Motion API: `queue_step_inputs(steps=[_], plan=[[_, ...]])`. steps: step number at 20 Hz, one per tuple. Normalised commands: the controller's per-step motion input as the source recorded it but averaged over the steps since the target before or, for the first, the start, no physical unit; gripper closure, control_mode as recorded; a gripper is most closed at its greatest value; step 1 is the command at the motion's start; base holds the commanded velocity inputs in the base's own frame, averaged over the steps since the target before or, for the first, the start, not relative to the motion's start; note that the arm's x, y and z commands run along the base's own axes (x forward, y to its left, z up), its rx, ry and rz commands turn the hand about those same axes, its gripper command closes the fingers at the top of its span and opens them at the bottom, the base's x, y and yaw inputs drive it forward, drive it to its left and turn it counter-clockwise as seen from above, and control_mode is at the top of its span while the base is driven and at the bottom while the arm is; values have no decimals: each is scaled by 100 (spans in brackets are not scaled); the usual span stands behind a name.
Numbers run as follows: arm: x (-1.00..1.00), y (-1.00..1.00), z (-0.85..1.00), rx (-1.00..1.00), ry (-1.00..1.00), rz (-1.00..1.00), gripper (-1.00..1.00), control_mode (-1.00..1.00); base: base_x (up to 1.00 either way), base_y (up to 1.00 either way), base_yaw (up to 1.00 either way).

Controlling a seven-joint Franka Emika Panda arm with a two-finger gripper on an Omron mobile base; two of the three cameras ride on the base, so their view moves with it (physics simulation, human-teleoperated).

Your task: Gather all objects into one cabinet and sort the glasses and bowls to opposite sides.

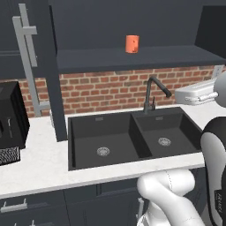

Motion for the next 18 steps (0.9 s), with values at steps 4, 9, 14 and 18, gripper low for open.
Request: queue_step_inputs(steps=[4,9,14,18], plan=[[0,0,0,0,0,0,-100,100,23,0,0],[0,0,0,0,0,0,-100,100,5,0,0],[0,0,0,0,0,0,-100,100,0,0,0],[0,0,0,0,0,0,-100,100,0,0,0]])
